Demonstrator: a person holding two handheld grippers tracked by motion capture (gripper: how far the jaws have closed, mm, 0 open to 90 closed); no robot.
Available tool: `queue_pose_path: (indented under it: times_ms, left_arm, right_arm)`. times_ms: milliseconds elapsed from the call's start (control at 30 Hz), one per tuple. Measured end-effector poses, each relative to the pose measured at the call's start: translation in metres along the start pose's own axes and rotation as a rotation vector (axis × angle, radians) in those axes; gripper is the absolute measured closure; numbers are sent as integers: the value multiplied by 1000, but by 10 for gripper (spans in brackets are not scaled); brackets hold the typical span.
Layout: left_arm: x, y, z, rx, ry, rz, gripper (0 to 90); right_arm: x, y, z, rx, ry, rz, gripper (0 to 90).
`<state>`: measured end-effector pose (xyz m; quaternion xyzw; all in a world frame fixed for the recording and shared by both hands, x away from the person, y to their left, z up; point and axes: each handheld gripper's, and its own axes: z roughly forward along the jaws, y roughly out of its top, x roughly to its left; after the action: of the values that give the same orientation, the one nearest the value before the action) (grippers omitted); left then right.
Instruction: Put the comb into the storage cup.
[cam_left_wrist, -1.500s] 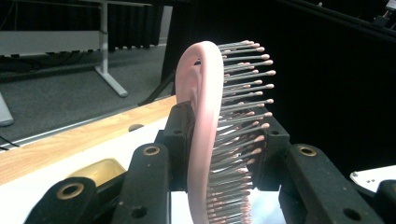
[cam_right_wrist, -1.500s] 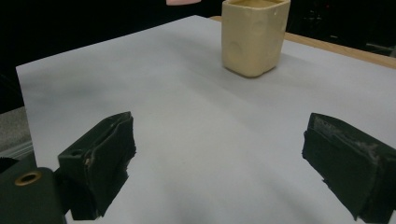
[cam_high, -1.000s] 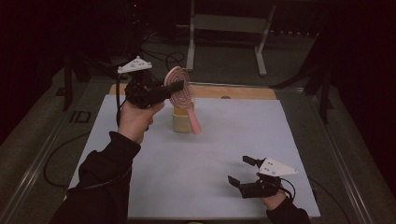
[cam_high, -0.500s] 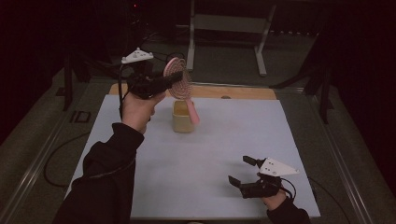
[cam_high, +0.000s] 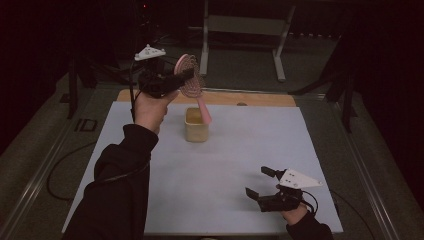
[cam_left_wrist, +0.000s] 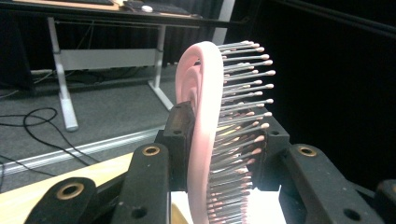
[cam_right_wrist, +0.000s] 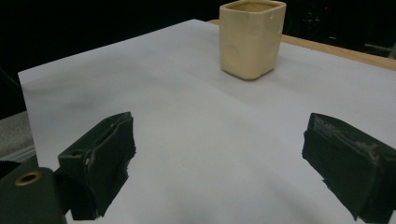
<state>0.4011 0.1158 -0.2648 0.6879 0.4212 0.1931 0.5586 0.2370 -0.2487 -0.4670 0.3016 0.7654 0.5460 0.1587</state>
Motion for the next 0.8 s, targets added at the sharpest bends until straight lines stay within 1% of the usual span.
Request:
queue_pose_path:
  times_ms: [167,300,500,767,800]
  left_arm:
    - [4,0,7,-1,23,-5,659]
    - [7,1,11,-9,55,3,659]
    - [13,-3,15,-14,92,-15,659]
    - [18,-9,21,-16,106,-15,659]
    - [20,-12,22,-17,104,-21,659]
  right_arm:
    - [0,0,0,-2,5,0,89]
    - [0,0,-1,-3,3,-1,89]
    - [0,0,-1,-4,2,1,89]
    - [0,0,-1,-4,6,1,89]
    - [0,0,-1,-3,5,-2,89]
